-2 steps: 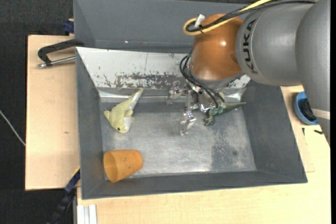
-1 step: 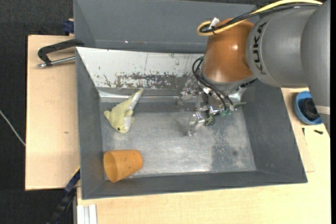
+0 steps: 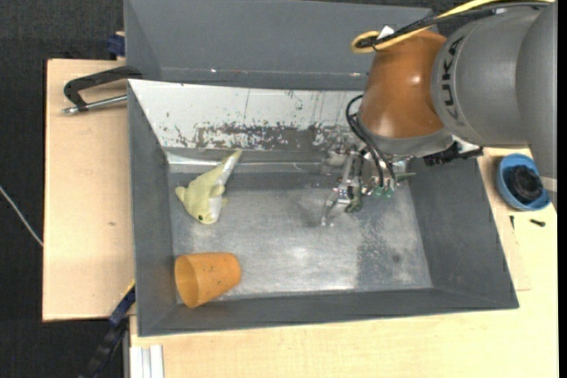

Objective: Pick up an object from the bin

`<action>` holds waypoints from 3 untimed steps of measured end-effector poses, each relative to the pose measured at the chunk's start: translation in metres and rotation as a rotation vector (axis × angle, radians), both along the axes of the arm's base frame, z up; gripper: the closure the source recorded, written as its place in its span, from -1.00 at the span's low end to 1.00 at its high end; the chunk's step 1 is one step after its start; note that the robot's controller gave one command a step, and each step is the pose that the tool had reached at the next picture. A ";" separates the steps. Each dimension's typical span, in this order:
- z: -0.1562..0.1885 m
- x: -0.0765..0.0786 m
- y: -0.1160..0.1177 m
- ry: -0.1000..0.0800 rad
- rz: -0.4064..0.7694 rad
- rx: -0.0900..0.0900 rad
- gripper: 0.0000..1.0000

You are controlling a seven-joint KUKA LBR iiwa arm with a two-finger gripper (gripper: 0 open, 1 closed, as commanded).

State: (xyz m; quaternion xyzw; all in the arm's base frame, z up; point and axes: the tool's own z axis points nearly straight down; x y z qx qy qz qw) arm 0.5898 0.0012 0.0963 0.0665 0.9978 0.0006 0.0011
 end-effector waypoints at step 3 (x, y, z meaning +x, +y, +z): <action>0.137 0.009 -0.127 -0.012 0.313 -0.006 1.00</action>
Offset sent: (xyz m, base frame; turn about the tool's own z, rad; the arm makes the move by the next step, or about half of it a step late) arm 0.0014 -0.0689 -0.0176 -0.0888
